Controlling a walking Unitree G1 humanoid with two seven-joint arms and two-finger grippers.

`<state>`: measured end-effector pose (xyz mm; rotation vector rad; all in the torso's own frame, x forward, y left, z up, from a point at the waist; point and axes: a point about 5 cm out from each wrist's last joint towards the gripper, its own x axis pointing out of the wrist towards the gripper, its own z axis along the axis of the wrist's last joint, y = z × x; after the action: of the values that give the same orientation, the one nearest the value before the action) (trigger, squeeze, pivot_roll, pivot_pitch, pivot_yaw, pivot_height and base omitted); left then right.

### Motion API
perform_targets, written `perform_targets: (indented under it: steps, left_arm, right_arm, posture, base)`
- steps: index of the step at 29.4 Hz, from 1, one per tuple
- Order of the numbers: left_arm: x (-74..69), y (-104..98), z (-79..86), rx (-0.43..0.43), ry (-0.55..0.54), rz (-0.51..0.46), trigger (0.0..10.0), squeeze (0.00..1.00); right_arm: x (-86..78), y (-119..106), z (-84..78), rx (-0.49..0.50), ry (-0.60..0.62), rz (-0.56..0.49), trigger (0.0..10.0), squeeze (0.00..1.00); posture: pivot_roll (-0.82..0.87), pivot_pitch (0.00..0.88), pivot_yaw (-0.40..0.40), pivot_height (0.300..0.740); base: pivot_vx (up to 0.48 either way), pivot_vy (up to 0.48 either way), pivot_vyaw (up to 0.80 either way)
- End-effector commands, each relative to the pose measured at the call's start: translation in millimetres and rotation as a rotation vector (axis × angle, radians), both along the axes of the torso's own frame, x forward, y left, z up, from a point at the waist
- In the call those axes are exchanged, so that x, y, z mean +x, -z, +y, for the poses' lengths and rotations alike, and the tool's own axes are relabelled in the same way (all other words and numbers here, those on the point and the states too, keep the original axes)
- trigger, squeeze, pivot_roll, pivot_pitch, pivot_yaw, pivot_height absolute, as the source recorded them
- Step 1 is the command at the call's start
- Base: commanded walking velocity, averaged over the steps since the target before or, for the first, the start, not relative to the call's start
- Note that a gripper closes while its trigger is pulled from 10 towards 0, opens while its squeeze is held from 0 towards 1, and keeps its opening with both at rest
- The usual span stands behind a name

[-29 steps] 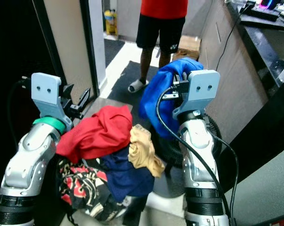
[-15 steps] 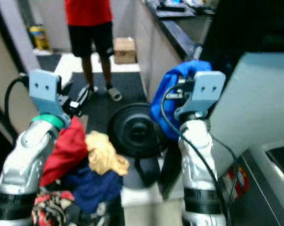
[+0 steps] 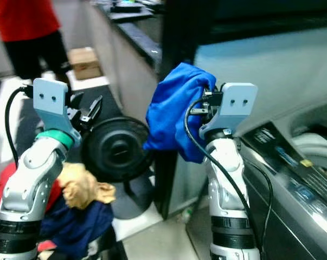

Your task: Clothes washing

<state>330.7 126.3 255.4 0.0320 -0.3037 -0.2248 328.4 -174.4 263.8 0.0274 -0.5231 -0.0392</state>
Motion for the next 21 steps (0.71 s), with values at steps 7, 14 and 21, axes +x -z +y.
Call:
perform_targets:
  steps: [7,14,21]
  left_arm:
    - [3.6,-9,2.1,0.009,0.006,-0.023,10.0,0.00]
    - [0.9,-45,15.8,-0.001,-0.009,-0.140,10.0,0.00]
    - [-0.2,-60,27.8,0.001,-0.047,-0.182,10.0,0.00]
  right_arm:
    - [-1.6,-14,-0.2,0.015,0.005,-0.063,10.0,0.00]
    - [-12.7,-58,0.0,0.039,-0.009,-0.251,10.0,0.00]
    - [-14.0,-73,-2.6,0.110,-0.045,-0.306,10.0,0.00]
  posture:
    - [0.05,0.005,0.089,0.740]
    - [0.05,0.004,0.092,0.740]
    - [0.07,0.006,0.082,0.740]
  base:
    - [0.000,0.000,-0.80]
    - [0.000,0.000,-0.80]
    - [0.000,0.000,-0.80]
